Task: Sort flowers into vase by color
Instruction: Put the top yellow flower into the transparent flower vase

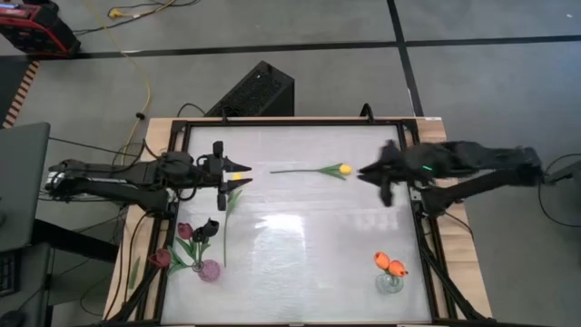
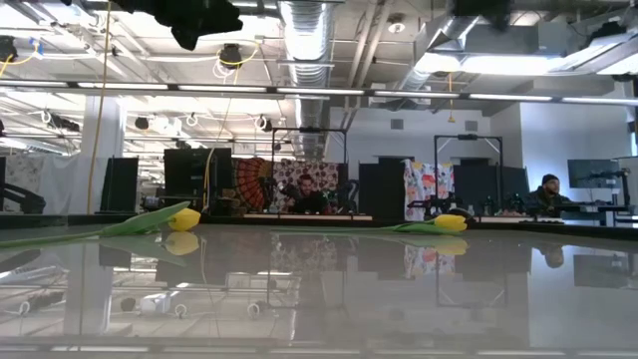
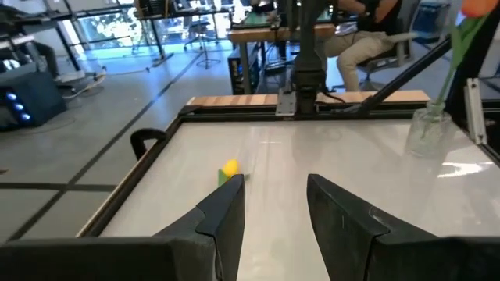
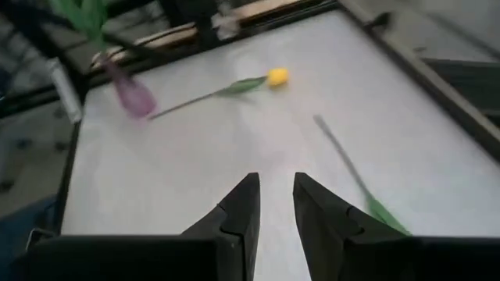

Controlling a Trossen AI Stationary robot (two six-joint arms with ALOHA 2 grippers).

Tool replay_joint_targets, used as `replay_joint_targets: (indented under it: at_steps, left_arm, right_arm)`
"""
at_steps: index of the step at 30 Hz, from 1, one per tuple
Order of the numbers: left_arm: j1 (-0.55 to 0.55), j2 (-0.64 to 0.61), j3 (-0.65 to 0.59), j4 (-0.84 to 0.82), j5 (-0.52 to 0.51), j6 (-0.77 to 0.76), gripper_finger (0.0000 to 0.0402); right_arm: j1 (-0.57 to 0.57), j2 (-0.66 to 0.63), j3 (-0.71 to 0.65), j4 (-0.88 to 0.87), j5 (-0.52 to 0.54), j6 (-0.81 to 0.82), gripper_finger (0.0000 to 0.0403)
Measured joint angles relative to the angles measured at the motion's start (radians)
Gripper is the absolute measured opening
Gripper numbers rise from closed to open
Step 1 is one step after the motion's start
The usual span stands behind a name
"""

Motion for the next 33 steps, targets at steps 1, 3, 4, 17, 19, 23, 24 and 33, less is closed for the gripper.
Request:
replay_joint_targets:
  at_steps: [1, 3, 4, 17, 19, 23, 24, 33]
  left_arm:
    - [0.0, 0.001, 0.0, -0.001, -0.005, -0.004, 0.0129]
    - [0.0, 0.0, 0.0, -0.006, -0.004, -0.025, 0.0129]
    - [0.0, 0.0, 0.0, -0.009, -0.003, -0.035, 0.0129]
    - [-0.001, -0.035, 0.0, -0.19, 0.021, -0.116, 0.0129]
    - [-0.001, -0.041, -0.001, -0.202, 0.021, -0.116, 0.0129]
    - [-0.001, -0.041, 0.0, -0.192, 0.02, -0.106, 0.0129]
    - [-0.001, -0.041, -0.001, -0.19, 0.02, -0.106, 0.0129]
    - [-0.001, -0.042, -0.001, -0.193, 0.02, -0.097, 0.0129]
  right_arm:
    - [-0.062, 0.042, 0.0, 0.036, -0.087, -0.043, 0.0106]
    - [-0.175, 0.136, 0.0, 0.092, -0.279, -0.128, 0.0109]
    - [-0.222, 0.184, 0.0, 0.119, -0.368, -0.169, 0.0112]
    - [-0.474, 0.723, 0.024, 0.218, -0.421, -0.47, 0.0226]
    - [-0.472, 0.78, 0.044, 0.22, -0.386, -0.505, 0.0231]
    - [-0.465, 0.884, 0.087, 0.204, -0.33, -0.549, 0.0232]
    - [-0.465, 0.906, 0.097, 0.203, -0.318, -0.553, 0.0232]
    - [-0.472, 1.062, 0.196, 0.136, -0.217, -0.607, 0.022]
